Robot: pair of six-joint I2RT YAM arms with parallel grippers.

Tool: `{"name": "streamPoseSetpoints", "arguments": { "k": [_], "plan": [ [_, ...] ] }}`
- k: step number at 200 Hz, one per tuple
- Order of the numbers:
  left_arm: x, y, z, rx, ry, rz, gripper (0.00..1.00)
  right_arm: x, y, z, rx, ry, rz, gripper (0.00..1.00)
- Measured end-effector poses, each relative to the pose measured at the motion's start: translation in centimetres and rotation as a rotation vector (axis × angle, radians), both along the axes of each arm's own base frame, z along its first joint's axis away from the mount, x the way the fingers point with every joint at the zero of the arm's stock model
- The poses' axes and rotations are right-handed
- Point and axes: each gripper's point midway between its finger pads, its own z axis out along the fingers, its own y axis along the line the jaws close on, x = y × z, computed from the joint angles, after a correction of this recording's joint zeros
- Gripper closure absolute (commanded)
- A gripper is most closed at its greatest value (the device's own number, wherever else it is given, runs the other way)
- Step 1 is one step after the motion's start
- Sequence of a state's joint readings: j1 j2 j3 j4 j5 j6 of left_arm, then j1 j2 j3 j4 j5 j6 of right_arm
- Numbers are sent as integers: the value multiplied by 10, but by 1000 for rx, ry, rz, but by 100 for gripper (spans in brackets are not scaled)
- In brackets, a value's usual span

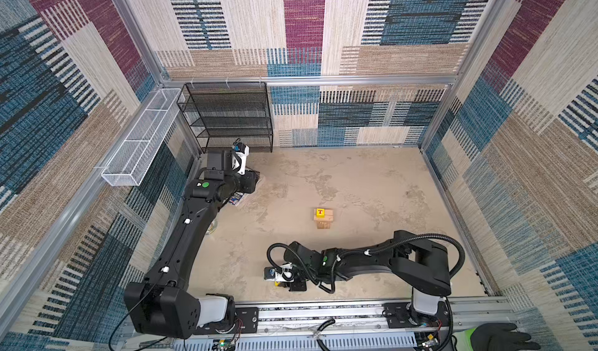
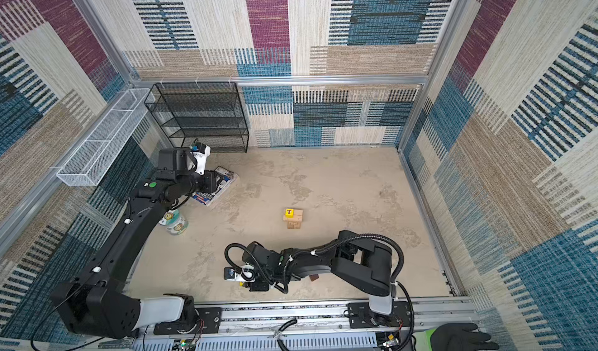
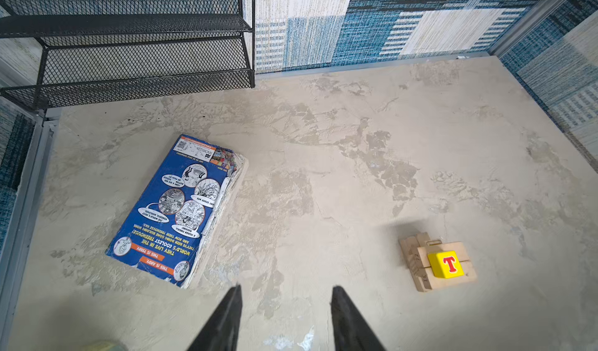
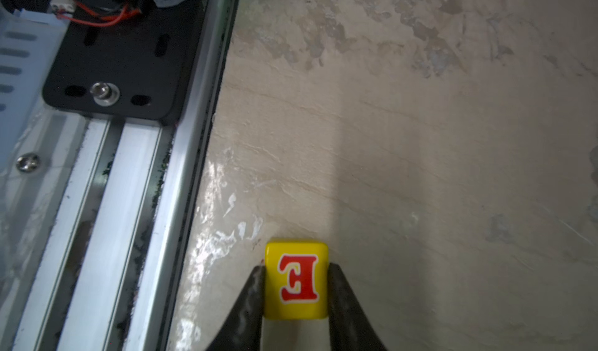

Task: Build the wood block tower
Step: 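Lower and close the right gripper on the yellow E cube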

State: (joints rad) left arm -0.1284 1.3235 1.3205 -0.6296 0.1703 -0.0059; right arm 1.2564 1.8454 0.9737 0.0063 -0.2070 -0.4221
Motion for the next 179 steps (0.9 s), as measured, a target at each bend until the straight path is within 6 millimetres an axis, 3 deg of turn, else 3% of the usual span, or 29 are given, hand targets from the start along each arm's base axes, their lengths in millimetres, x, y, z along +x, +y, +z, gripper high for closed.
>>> {"name": "streamPoseSetpoints", "arguments": {
  "k": [88, 179],
  "plan": [
    [0, 0, -1, -7, 2, 6, 52, -3, -5, 0, 0, 0, 16, 78],
    [-1, -2, -1, -28, 2, 0, 52, -1, -33, -1, -21, 1, -55, 76]
  ]
}}
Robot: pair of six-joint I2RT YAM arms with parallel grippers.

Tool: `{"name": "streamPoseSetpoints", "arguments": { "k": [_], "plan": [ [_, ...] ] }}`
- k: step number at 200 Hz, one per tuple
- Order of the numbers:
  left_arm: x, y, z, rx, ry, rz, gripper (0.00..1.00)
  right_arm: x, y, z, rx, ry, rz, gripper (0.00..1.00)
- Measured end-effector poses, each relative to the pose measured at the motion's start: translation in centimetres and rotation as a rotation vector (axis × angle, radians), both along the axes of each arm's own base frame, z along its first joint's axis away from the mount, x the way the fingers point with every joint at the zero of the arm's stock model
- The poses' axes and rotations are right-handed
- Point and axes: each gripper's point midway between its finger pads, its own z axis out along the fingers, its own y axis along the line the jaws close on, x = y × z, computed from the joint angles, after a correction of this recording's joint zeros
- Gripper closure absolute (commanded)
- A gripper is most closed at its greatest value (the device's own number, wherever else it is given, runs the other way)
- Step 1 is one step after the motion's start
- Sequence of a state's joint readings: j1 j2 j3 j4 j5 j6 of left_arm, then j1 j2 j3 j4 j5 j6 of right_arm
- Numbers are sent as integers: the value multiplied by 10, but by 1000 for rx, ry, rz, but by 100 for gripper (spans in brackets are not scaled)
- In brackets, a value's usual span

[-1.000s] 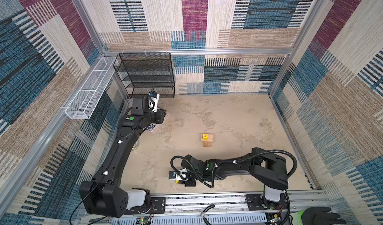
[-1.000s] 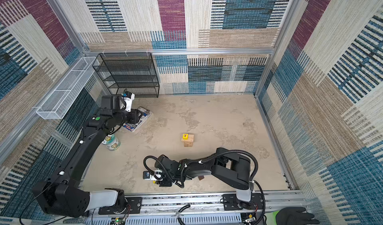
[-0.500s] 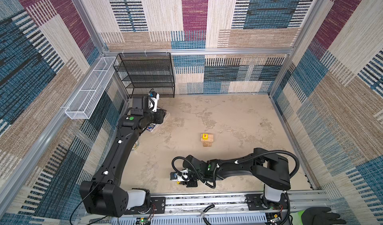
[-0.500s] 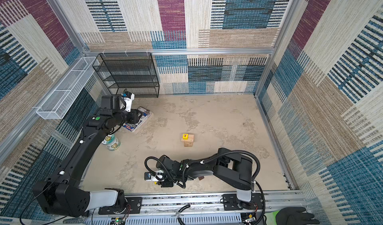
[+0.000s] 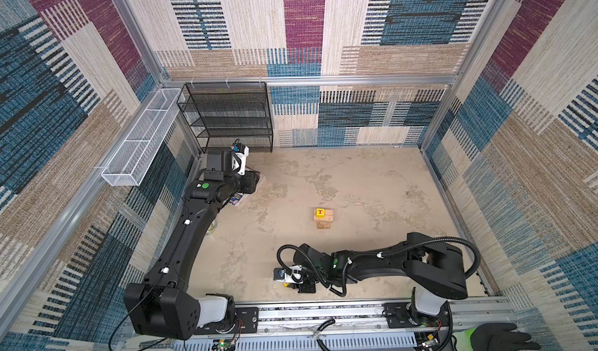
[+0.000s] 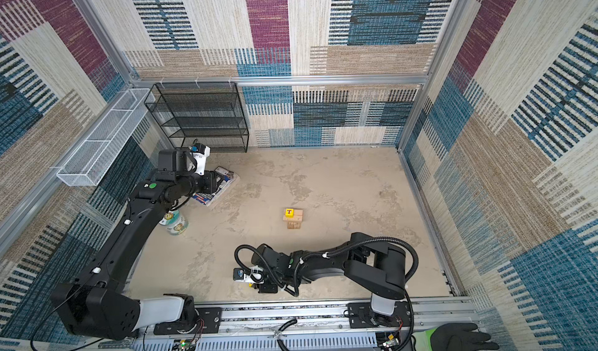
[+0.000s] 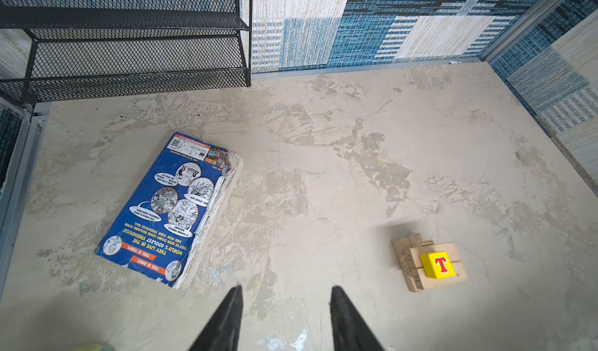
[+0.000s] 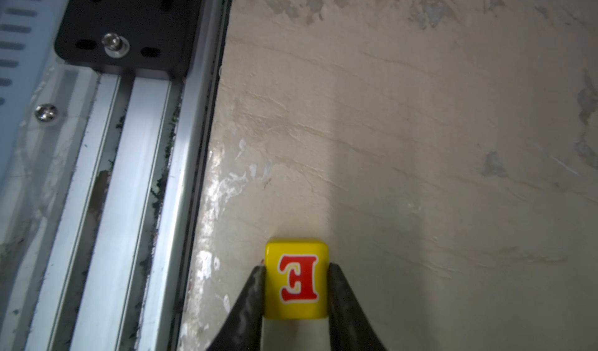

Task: Build the wood block tower
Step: 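Lower and close the right gripper on the yellow E cube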

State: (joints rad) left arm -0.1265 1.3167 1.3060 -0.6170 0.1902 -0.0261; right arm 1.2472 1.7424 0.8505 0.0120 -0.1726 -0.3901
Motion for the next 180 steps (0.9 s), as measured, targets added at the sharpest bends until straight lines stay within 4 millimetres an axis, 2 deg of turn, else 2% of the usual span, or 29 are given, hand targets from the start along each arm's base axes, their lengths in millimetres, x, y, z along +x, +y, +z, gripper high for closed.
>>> {"name": "streamPoseSetpoints", "arguments": {
  "k": [13, 35, 64, 122, 147, 180],
  "plan": [
    [0, 0, 0, 0, 1, 0, 52, 1, -2, 0, 2, 2, -7, 74],
    [0, 0, -1, 0, 2, 0, 52, 2, -1, -1, 3, 5, -11, 64],
    [0, 0, -1, 0, 3, 0, 52, 3, -2, -7, -17, 11, -21, 66],
    [1, -1, -3, -2, 8, -3, 52, 0, -2, -4, -11, 25, -6, 74],
    [1, -1, -4, -1, 10, -3, 52, 1, -1, 2, 3, 20, -4, 64],
    [2, -1, -5, -3, 16, -5, 52, 4, -1, 8, 21, 28, -1, 62]
  ]
}}
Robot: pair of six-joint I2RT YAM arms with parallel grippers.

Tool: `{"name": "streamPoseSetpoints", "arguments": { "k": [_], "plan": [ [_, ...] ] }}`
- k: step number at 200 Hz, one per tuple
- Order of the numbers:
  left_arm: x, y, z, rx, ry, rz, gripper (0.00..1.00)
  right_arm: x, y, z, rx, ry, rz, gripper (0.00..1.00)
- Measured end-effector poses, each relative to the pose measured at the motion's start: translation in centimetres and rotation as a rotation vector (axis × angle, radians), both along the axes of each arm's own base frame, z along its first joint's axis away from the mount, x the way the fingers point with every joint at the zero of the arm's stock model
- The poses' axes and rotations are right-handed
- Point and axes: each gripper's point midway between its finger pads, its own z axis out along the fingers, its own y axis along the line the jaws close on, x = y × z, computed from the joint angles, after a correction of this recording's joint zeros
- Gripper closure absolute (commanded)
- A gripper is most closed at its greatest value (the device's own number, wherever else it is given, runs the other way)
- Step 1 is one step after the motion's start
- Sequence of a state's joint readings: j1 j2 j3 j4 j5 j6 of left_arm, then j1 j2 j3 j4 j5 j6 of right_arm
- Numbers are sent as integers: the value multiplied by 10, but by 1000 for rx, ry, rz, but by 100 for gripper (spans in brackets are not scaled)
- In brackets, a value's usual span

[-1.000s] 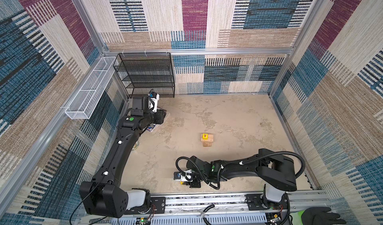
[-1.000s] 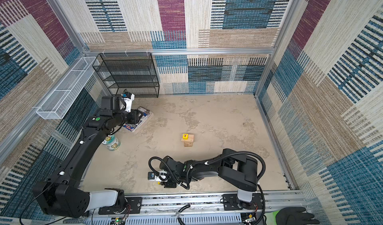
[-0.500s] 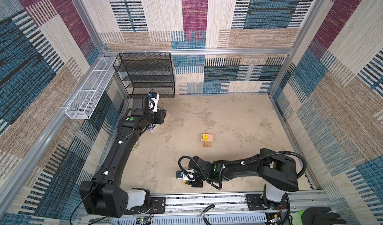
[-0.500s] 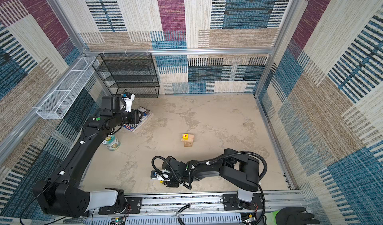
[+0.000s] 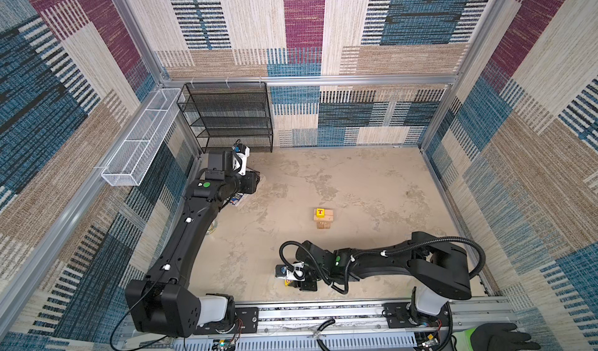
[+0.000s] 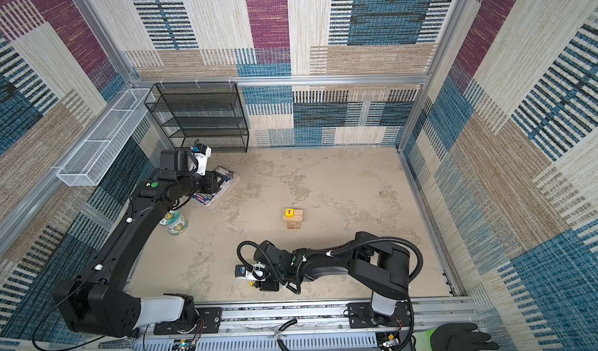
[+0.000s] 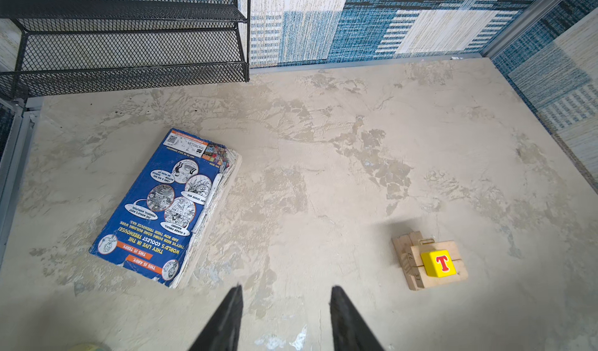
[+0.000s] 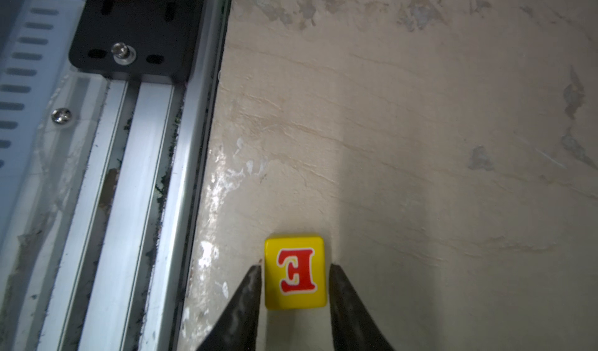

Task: Build the wood block tower
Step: 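Lower and close the right gripper on the yellow E cube, then lift the yellow E cube and carry it toward the tower with the right gripper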

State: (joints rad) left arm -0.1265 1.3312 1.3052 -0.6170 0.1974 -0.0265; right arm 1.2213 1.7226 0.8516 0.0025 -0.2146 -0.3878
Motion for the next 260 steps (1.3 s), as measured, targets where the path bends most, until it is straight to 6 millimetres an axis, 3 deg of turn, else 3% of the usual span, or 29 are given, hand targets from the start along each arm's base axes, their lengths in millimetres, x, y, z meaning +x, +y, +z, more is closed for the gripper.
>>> {"name": "streamPoseSetpoints", "arguments": {
  "k": [66, 187, 233, 260],
  "plan": [
    [0, -1, -1, -2, 2, -3, 52, -3, -2, -12, -23, 25, 17, 61],
    [0, -2, 0, -9, 4, -11, 52, -5, -3, -10, -27, 37, 44, 80],
    [-1, -7, 0, -29, 6, -33, 52, 23, -23, 30, 68, 2, -28, 92],
    [0, -34, 2, -132, 22, -158, 52, 56, -45, 69, 128, -82, -79, 98]
  ]
}}
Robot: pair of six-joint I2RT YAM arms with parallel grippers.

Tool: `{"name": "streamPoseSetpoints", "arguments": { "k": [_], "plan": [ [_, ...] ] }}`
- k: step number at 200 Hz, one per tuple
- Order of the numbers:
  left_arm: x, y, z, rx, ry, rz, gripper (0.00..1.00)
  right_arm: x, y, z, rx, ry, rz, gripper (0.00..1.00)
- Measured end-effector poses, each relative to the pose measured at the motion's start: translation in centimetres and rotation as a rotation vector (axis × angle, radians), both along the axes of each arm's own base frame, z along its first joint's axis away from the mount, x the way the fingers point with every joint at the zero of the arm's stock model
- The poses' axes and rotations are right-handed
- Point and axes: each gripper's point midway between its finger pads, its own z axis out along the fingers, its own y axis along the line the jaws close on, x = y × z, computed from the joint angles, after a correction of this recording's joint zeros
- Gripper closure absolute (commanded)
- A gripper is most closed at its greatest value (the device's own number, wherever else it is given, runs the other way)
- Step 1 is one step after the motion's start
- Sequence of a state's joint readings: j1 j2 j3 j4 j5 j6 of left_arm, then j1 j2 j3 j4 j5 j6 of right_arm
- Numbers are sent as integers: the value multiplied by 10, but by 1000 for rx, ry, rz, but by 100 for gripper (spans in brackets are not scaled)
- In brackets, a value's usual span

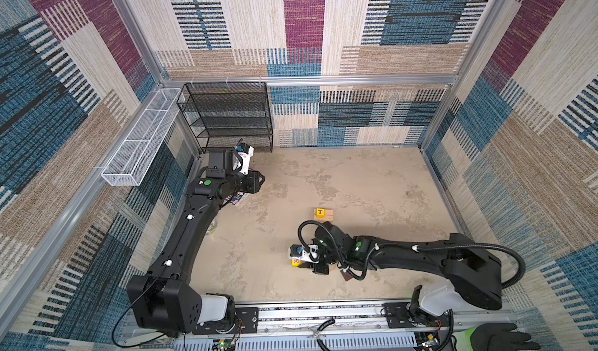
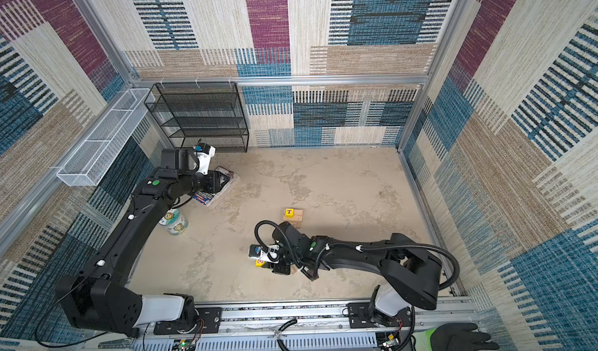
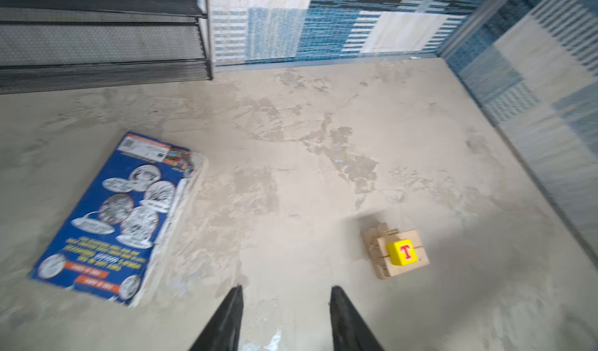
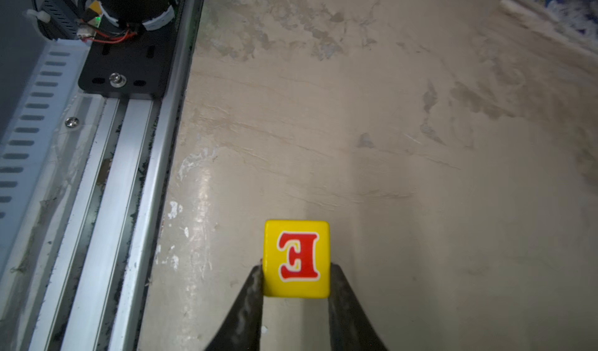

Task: Build the wood block tower
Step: 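Lift the yellow E cube and carry it toward the tower with the right gripper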

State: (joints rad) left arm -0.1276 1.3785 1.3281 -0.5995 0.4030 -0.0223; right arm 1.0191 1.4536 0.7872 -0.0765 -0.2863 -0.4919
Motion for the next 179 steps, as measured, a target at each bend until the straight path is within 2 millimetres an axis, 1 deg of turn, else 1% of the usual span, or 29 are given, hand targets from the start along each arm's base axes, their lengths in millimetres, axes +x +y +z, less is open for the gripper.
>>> {"name": "streamPoseSetpoints", "arguments": {
  "k": [16, 37, 51, 61, 67, 78, 90, 111, 124, 130, 146, 160, 179],
  "plan": [
    [-2, -25, 4, -73, 9, -106, 53, 26, -20, 27, 34, -61, -56, 100],
    [-13, -58, 9, -142, 10, -260, 57, 57, -48, 58, 57, -142, -141, 100],
    [-23, -76, 12, -174, 4, -354, 61, 71, -63, 72, 61, -176, -182, 100],
    [-29, -84, 14, -187, -3, -405, 65, 81, -74, 80, 58, -195, -209, 100],
    [-31, -88, 15, -191, -9, -429, 66, 85, -79, 84, 56, -203, -220, 100],
    [-35, -93, 16, -191, -27, -473, 67, 94, -88, 87, 42, -213, -242, 100],
    [-39, -98, 17, -184, -49, -515, 68, 98, -96, 86, 20, -212, -254, 100],
    [-47, -110, 18, -138, -121, -614, 68, 102, -104, 92, 2, -206, -259, 100],
    [-54, -118, 15, -97, -175, -687, 67, 103, -107, 94, -7, -204, -258, 100],
    [-59, -122, 12, -72, -206, -731, 64, 104, -109, 94, -14, -204, -257, 100],
    [-70, -132, 0, -12, -270, -836, 49, 104, -113, 90, -32, -188, -256, 100],
    [-78, -142, -10, 32, -308, -914, 44, 105, -117, 86, -42, -174, -255, 100],
    [-82, -152, -25, 80, -330, -983, 37, 108, -116, 81, -57, -153, -250, 100]
  ]
}}
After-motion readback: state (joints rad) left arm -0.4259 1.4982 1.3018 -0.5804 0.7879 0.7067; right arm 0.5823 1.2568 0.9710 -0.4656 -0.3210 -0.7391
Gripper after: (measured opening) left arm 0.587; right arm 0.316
